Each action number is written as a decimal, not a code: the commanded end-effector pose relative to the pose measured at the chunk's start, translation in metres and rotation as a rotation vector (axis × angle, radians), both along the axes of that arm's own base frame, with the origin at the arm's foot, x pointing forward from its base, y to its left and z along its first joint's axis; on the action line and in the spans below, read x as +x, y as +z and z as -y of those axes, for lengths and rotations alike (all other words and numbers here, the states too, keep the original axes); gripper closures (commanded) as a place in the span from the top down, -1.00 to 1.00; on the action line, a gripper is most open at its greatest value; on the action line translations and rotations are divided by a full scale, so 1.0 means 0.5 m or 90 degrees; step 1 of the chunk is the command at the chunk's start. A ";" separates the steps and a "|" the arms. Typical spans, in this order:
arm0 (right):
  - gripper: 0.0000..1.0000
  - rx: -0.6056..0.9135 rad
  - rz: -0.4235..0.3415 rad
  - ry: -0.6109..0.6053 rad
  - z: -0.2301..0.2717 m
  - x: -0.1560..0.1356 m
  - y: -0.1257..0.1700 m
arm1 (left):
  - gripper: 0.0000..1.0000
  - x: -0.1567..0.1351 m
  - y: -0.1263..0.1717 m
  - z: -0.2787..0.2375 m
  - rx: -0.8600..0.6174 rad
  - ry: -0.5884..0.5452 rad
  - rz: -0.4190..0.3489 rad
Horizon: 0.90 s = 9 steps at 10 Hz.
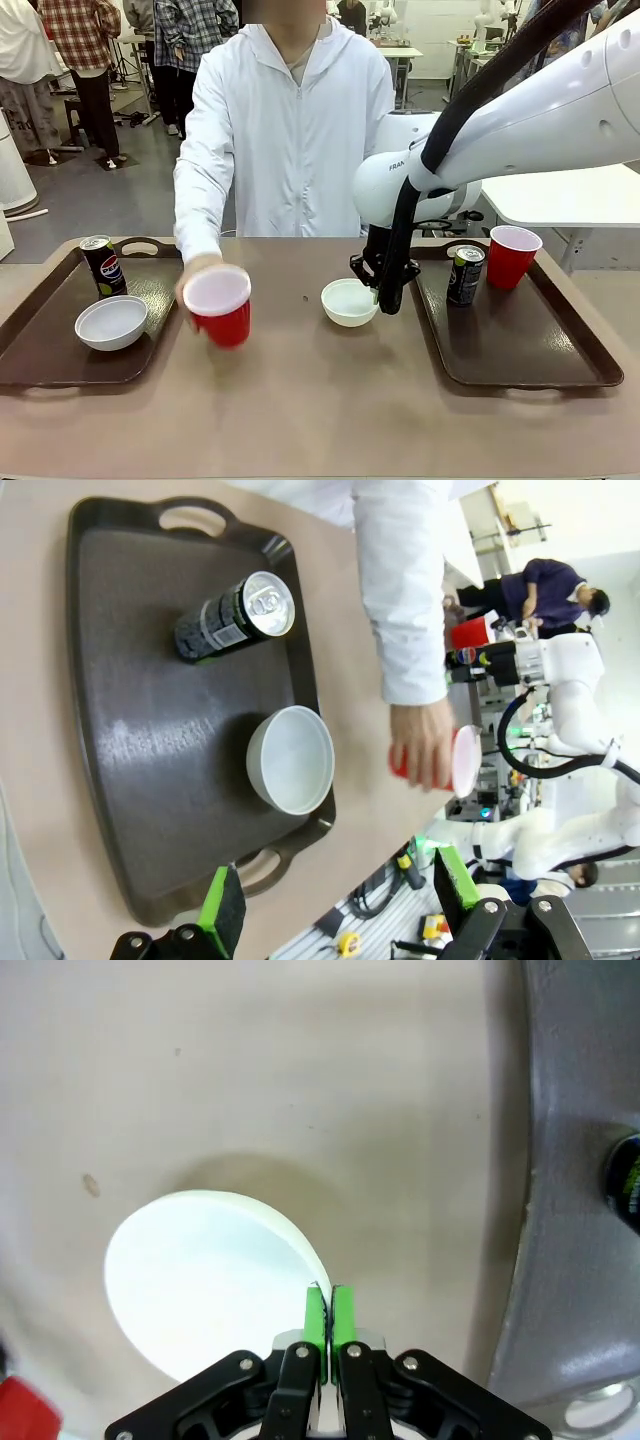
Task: Prepare tableware on both trays.
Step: Pick up a Picnic Bowl from the table and place it on a Handle tray.
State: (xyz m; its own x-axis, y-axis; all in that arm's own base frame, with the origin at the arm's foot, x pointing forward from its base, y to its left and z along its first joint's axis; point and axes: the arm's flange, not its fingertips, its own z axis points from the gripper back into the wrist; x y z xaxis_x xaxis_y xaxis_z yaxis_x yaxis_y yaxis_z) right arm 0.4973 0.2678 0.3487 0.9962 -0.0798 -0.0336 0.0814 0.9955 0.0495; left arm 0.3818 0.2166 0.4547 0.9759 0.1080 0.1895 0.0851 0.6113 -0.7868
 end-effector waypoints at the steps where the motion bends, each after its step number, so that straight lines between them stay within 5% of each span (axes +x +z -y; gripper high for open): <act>1: -1.00 -0.008 -0.019 0.019 0.006 -0.003 0.015 | 1.00 -0.001 0.007 0.000 -0.007 0.008 -0.003; 4: -1.00 0.042 -0.079 0.136 0.051 -0.091 0.155 | 1.00 -0.001 0.007 0.000 -0.007 0.008 -0.003; 6: -1.00 0.092 -0.043 0.163 0.113 -0.172 0.265 | 1.00 -0.001 0.007 0.000 -0.007 0.008 -0.003; 9: -1.00 0.071 -0.058 0.226 0.233 -0.244 0.318 | 1.00 -0.001 0.007 0.000 -0.007 0.008 -0.003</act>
